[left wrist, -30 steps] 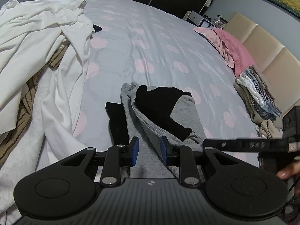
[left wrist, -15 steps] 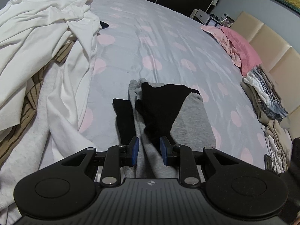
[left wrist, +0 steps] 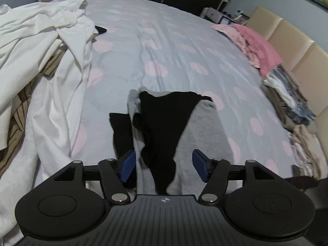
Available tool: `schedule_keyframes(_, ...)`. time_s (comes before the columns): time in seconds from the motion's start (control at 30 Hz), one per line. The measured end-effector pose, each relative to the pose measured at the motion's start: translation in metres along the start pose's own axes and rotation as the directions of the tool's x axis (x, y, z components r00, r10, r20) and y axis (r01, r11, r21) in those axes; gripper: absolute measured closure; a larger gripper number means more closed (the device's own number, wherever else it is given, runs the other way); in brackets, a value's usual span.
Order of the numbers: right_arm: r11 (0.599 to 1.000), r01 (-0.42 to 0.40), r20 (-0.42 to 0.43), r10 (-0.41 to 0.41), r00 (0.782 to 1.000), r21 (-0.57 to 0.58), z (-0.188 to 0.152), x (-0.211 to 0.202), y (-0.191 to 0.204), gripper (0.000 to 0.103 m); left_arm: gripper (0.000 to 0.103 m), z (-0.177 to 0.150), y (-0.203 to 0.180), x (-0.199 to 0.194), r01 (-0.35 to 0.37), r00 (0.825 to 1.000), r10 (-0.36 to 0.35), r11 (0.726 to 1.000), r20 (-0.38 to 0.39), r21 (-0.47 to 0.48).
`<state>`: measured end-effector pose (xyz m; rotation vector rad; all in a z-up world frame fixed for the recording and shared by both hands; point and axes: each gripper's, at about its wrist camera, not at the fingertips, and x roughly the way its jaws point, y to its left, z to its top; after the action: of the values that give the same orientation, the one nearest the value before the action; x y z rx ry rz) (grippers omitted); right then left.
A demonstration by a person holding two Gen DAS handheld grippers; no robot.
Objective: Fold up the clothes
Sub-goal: 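Grasp the folded grey shirt's end with the left gripper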
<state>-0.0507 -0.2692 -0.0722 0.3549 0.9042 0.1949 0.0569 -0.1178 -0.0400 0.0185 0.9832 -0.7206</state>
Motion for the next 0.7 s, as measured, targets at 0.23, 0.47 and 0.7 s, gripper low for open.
schedule_keyframes(0.23,0.971,0.142,0.060,-0.156,0.986,0.193,0.010,-0.018,-0.071,0.053,0.042,0.007,0.022,0.036,-0.081,0.996,0.077,0.992,-0.047,-0.095)
schedule_keyframes(0.47,0.943,0.096,0.072,-0.126,0.989,0.319,0.024,-0.006,-0.116,0.045,0.041,0.018,0.038,0.059,-0.007,0.999,0.002,0.989,-0.039,-0.151)
schedule_keyframes(0.7,0.902,0.026,0.069,-0.062,0.996,0.431,0.041,0.027,-0.146,0.044,0.042,0.030,0.051,0.081,0.068,0.997,-0.072,0.978,-0.014,-0.196)
